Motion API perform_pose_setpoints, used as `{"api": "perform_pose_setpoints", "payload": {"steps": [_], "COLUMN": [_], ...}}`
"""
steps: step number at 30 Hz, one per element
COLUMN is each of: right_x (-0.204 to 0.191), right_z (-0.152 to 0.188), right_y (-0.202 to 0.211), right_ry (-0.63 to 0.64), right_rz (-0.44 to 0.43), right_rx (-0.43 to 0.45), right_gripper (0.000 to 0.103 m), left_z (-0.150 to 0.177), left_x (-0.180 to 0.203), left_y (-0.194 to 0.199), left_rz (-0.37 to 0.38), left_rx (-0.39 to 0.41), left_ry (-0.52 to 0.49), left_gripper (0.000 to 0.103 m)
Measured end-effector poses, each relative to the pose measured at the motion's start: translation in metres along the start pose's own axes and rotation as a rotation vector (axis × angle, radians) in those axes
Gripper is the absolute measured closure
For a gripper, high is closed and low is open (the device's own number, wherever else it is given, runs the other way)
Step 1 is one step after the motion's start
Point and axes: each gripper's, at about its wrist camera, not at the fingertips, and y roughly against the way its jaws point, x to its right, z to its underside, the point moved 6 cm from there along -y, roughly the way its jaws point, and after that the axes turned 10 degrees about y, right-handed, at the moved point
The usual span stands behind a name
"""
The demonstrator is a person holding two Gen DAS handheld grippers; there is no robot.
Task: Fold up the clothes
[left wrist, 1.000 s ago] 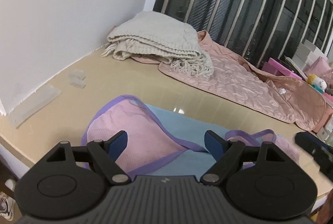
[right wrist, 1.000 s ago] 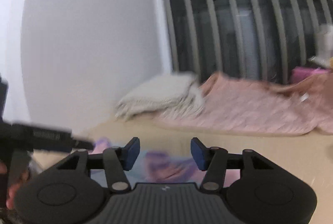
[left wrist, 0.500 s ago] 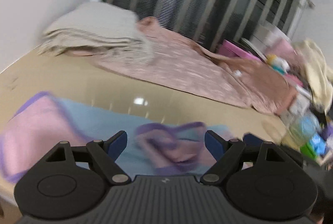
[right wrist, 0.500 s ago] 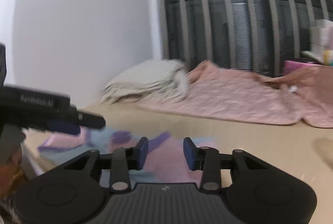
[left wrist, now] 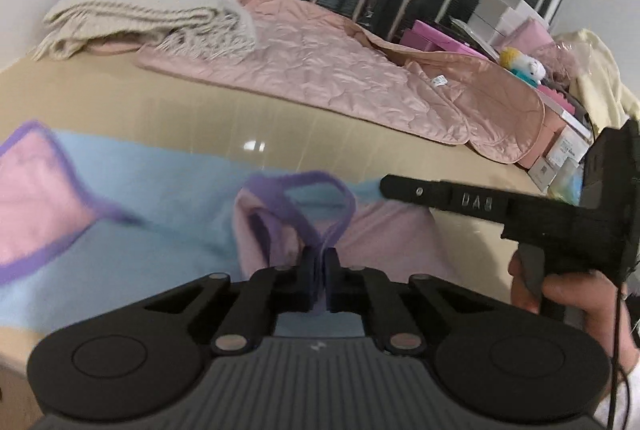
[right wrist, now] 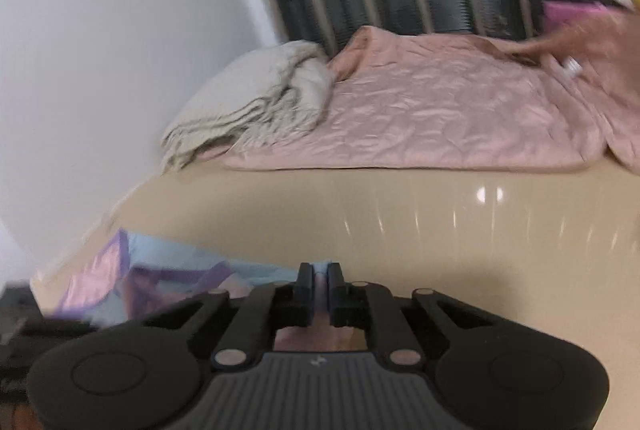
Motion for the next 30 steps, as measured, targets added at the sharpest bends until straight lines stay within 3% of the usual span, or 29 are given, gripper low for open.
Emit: {"api": "perform_pose_setpoints", "payload": {"steps": [3,4,5,7,11,12,15,18,22,24,25,26,30], "right_x": [0.003,0.003,0.001,0.002,-0.01,-0.012,-0.013,-0.023,-0.057,-0.075,-0.091,-0.108,-0.179], "right_z": [0.006,0.006,0.006,0.003,-0.005,-0.003,0.002,-0.007,-0.037,-0.052,-0.061,-0.069,-0.086], "right_y": [-0.003,-0.001,0.003,0.012,0.016,0.01,-0.004,0.015,0.001,-0.007,-0.019,-0.033,-0.099], "right_ry": [-0.028,-0.016,-0.003,0.012,0.098,0.123,0.176,0.203,0.366,0.45,0.515,0.583,0.756], "right_rz": [0.02,0.043,0.065,0.098,0.042,0.048,0.127,0.104,-0.037,-0.11,-0.168,-0.229,-0.41], "right_rx": [0.013,0.024,0.036,0.06,0.061,0.033,-0.025,0.076,0.068,0.06,0.041,0.02,-0.114], "right_gripper": [0.094,0.09,0.088,0.087,0.081,0.075,0.074,0.074,0.073,0.069,0.059,0.056,0.054], "left_z": [0.001,-0.001,-0.002,-0.007,-0.013,-0.013,-0.012,-0.014,-0.009,-0.005,-0.004,-0.003,0.0], "left_x": [0.003,0.007,0.011,0.017,0.016,0.014,-0.003,-0.034,-0.112,-0.137,-0.139,-0.14,-0.143], "left_y": [0.008,0.011,0.015,0.02,0.007,0.002,0.014,0.042,0.079,0.091,0.094,0.096,0.105], "left_rz": [-0.001,0.002,0.018,0.043,0.003,-0.019,-0.075,-0.16,-0.403,-0.461,-0.48,-0.5,-0.589], "left_rx": [0.012,0.022,0.035,0.068,0.061,0.055,0.084,0.153,0.255,0.295,0.315,0.334,0.401], "left_ry": [-0.019,-0.036,-0.051,-0.054,-0.042,-0.038,-0.016,0.048,0.267,0.344,0.338,0.332,0.297], "left_gripper": [0.087,0.07,0.047,0.036,0.036,0.037,0.037,0.033,0.031,0.032,0.031,0.031,0.031]}}
